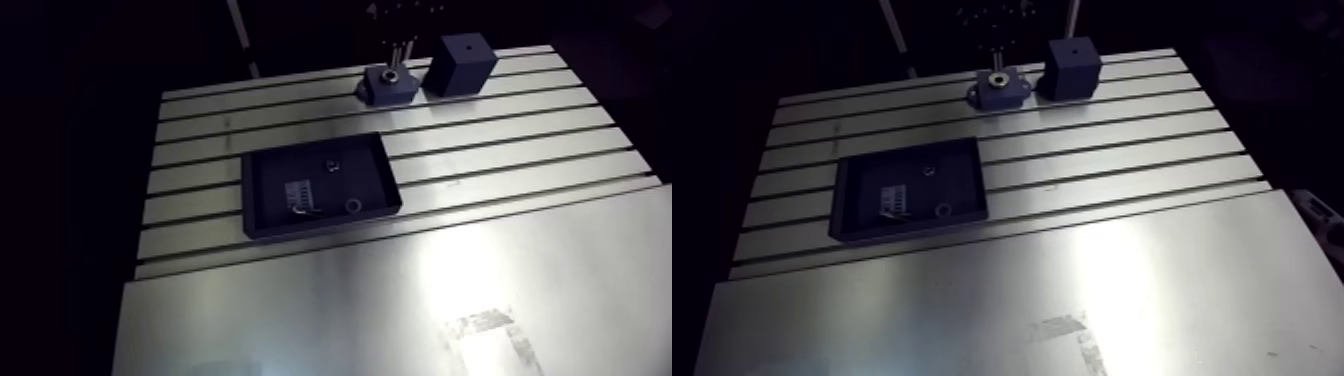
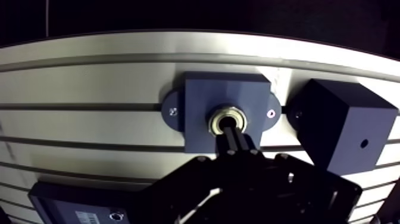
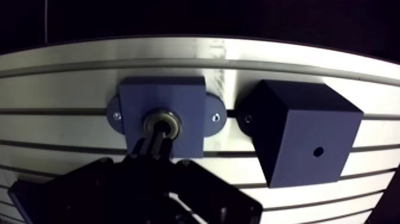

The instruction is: Pick up the bearing and press it into the housing until flush.

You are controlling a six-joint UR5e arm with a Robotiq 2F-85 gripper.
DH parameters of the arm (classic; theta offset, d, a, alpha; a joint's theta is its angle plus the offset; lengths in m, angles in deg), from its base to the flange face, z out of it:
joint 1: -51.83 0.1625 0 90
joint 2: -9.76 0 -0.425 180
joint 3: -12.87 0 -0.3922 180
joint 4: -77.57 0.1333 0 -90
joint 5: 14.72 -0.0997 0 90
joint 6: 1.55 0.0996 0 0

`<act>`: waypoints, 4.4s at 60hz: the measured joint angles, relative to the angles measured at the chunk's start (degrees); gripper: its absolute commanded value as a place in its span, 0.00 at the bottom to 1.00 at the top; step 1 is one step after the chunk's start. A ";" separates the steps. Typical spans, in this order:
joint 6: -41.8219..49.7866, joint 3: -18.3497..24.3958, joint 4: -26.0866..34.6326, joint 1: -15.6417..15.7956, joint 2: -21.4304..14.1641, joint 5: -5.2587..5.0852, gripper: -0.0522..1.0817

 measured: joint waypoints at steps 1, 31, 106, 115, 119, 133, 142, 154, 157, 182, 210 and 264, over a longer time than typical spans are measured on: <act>0.01 -0.02 -0.01 0.00 0.02 0.00 0.99; 0.00 -0.33 -0.68 -0.09 1.18 0.04 0.99; -0.05 -0.84 -2.59 -0.14 2.13 -0.10 0.99; -0.07 -0.98 -2.59 -0.15 2.05 -0.06 1.00; -0.09 -0.99 -2.59 -0.14 2.04 -0.04 1.00; -0.10 -0.91 -2.49 -0.03 1.72 -0.17 0.97; -0.07 -0.26 -2.41 0.08 -0.51 -0.29 0.97; -0.09 0.20 -1.46 0.08 -3.54 -0.27 0.08; -0.15 0.31 -0.26 0.07 -4.39 -0.18 0.05; -0.88 0.15 11.55 -0.81 -12.30 0.12 0.05; -0.71 -2.01 17.91 -0.99 -21.80 -0.64 0.05; 6.17 -5.35 22.14 2.79 -31.76 -0.91 0.05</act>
